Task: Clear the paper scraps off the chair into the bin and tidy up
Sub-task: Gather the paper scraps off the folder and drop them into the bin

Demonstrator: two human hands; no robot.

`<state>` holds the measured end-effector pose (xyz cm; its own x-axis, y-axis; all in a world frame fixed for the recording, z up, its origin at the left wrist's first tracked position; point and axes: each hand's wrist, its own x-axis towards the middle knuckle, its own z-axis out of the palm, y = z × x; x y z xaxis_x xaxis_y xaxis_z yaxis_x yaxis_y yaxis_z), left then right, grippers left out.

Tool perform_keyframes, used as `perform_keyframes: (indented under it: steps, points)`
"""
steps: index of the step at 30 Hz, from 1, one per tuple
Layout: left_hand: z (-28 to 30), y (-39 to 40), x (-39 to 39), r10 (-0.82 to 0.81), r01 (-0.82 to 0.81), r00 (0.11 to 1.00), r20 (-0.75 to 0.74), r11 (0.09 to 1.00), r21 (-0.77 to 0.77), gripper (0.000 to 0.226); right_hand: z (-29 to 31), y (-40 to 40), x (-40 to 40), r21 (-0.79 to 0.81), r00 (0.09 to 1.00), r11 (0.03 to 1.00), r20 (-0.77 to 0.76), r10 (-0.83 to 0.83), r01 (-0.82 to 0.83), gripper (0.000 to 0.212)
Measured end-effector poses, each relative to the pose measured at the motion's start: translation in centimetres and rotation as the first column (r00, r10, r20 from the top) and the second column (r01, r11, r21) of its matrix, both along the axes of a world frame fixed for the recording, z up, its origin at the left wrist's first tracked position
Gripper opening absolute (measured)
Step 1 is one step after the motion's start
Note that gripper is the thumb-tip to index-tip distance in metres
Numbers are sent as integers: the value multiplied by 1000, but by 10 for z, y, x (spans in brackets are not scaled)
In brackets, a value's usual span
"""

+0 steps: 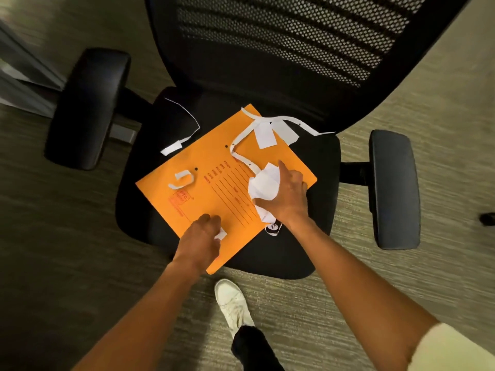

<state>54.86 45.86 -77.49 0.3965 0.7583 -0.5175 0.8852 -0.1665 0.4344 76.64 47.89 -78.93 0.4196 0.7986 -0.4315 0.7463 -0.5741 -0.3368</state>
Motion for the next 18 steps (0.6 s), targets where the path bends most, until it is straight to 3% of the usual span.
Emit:
perform_keyframes:
  steps: [4,10,14,18]
  points:
    - [4,7,-13,38,-38,993,110,999,0,25,-3,13,-16,-36,997,998,46,61,-60,98]
    - [8,33,-34,175,-193,960,220,979,62,23,-2,18,-37,0,996,999,-75,51,-51,60]
    - [12,53,-43,229,-274,933,278,953,132,57,-2,9,-47,71,990,996,-127,60,-52,44]
    - [18,75,-42,284,-349,910,302,918,188,64,-1,-8,-49,116,981,993,-190,38,-15,33]
